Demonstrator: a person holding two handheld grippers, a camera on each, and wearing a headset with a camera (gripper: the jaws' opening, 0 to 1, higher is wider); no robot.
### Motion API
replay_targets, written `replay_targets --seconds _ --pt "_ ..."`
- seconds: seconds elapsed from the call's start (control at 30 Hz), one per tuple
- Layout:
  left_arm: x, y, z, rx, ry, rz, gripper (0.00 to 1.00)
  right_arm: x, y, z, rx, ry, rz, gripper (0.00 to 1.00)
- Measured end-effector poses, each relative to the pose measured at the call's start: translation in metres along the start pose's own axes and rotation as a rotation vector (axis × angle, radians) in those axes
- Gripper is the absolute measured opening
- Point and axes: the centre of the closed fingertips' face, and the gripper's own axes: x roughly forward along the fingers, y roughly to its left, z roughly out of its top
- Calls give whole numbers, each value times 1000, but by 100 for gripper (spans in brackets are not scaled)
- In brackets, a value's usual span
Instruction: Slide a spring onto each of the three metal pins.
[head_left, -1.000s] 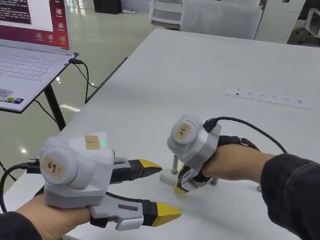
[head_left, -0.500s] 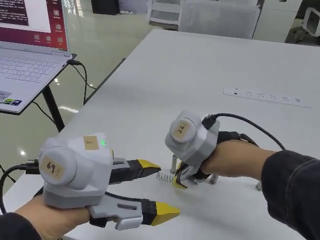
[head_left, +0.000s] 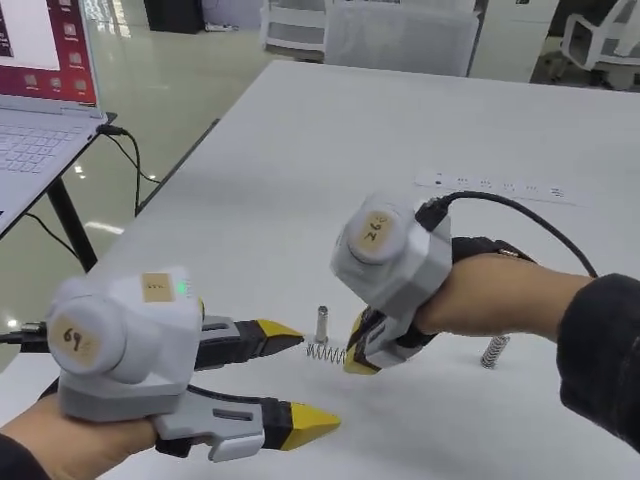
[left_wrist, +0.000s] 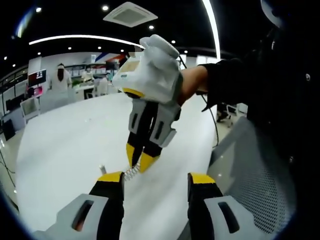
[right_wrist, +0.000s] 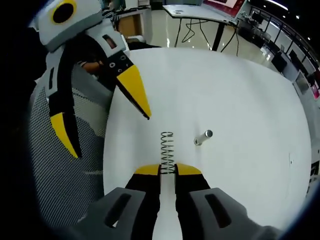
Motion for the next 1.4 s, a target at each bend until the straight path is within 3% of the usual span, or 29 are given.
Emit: replay_targets --seconds 0.43,0.6,1.0,1.4 --pt "7 -3 18 56 4 -50 43 -38 24 -5 -12 -10 5 7" --pt "13 -9 25 79 1 -81 42 -50 30 -9 -6 -4 9 7" --pt "26 -26 28 112 -4 -154 38 -75 55 -18 -35 22 69 7" --pt "32 -39 26 145 -6 -208 27 -84 71 -8 -71 9 101 7"
